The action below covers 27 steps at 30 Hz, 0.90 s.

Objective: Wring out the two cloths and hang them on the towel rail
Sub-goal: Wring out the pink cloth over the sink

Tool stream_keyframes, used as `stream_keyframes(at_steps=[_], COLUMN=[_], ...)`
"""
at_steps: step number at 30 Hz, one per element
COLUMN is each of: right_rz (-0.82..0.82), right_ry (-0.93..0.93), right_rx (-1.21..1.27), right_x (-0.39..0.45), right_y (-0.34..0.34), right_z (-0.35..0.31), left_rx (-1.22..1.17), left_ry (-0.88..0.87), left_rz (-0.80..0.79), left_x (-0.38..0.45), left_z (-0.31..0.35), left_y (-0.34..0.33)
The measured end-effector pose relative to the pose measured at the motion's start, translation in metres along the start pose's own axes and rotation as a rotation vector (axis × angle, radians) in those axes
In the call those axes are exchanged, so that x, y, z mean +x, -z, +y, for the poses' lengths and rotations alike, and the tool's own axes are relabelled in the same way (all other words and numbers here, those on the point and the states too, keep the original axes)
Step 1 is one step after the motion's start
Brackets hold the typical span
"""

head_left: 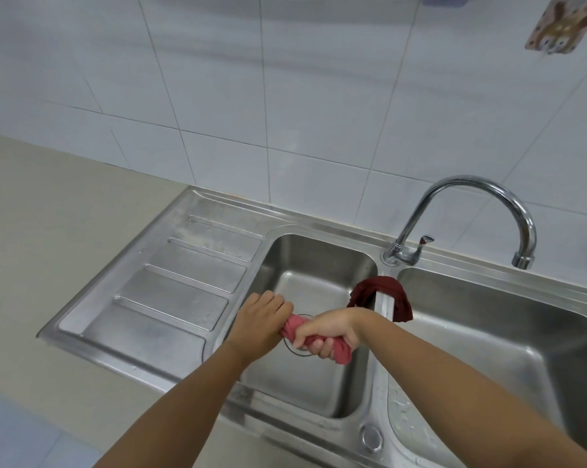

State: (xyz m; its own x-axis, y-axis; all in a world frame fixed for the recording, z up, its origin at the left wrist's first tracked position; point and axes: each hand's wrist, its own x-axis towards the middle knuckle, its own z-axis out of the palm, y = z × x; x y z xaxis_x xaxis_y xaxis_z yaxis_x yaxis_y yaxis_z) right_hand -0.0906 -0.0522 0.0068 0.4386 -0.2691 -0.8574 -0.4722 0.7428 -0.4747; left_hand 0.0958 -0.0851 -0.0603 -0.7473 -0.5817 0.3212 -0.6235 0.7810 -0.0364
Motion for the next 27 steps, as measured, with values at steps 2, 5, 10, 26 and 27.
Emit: stream_keyframes(at_steps=[2,5,10,26,27], right_rz=[0.088,0.328,0.67,0.911,0.91], right_ry=[-0.005,-0.034,0.016,0.365,0.365], right_rx=[-0.173,-0.519,-1.011,-1.486,-1.481], right_x=[0.001,0.008,0.018,0.037,0.037], right_y=[-0.001,0.0,0.008,0.016,0.014], right_z=[-0.002,-0.002,-0.001,0.029,0.03], left_rx=[-0.055,-0.187,-0.488,-1.398,-1.41], left_ry=[-0.014,0.103,0.416,1.098,1.102], left_rz=[-0.122,-0.321,-0.616,-1.105,-1.113], left_x=[0.001,0.005,0.019,0.029,0.027], left_z=[-0.001,0.003,0.018,0.023,0.022], left_y=[-0.001,0.0,-0.001,0.006,0.005])
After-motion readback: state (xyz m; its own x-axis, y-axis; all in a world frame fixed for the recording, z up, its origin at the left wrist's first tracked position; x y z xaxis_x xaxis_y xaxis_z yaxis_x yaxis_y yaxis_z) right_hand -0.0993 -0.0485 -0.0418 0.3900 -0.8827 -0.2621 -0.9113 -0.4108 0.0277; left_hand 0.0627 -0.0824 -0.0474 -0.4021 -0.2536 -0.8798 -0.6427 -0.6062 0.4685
